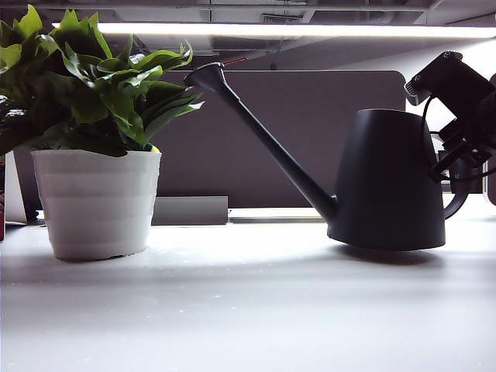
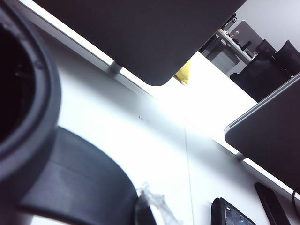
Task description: Pick up the watering can from the table, water the potted plant, and put the can back.
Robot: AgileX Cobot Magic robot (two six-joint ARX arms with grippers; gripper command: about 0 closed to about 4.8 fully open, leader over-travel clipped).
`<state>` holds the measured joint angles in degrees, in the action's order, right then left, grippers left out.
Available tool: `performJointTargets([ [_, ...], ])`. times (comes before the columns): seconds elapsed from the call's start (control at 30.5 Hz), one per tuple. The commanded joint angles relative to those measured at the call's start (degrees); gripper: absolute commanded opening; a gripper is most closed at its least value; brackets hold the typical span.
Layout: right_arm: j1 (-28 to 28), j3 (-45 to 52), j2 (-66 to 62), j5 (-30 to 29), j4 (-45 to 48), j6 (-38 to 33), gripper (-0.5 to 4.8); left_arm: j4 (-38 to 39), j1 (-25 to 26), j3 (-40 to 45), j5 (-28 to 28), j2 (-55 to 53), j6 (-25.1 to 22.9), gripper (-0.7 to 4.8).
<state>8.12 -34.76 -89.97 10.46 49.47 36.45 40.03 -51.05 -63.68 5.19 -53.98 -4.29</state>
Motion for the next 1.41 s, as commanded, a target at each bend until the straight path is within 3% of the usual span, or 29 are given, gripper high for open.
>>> performJointTargets([
  [0.03, 0.0, -0.9, 0.8, 0.0, 5.4, -2.1, 0.81, -0.6, 0.0, -0.1, 0.2, 0.1, -0.2, -0.06],
  [0.1, 0.0, -0.9, 0.8, 0.0, 5.0, -2.1, 1.27, -0.6, 0.0, -0.1, 0.2, 0.1, -0.2, -0.06],
  [0.52, -0.1, -0.9, 0.9, 3.0, 2.1, -2.2, 1.49, -0.7, 0.0, -0.1, 0.2, 0.2, 0.0, -0.06],
  [0.69, 0.0, -0.9, 0.9, -0.4, 0.0, -8.5, 1.51, -0.7, 0.0, -0.1, 0.1, 0.2, 0.2, -0.06],
  [0.88, 0.0, -0.9, 0.9, 0.0, -0.5, -9.6, 2.80, -0.7, 0.0, -0.1, 0.2, 0.2, 0.2, -0.06],
  [1.31, 0.0, -0.9, 1.6, 0.2, -15.0, -11.6, 2.85, -0.7, 0.0, -0.1, 0.2, 0.2, 0.2, -0.06],
  [1.41, 0.0, -0.9, 3.3, 0.2, -16.9, -11.6, 3.15, -0.7, 0.0, -0.1, 0.2, 0.2, 0.2, -0.06],
])
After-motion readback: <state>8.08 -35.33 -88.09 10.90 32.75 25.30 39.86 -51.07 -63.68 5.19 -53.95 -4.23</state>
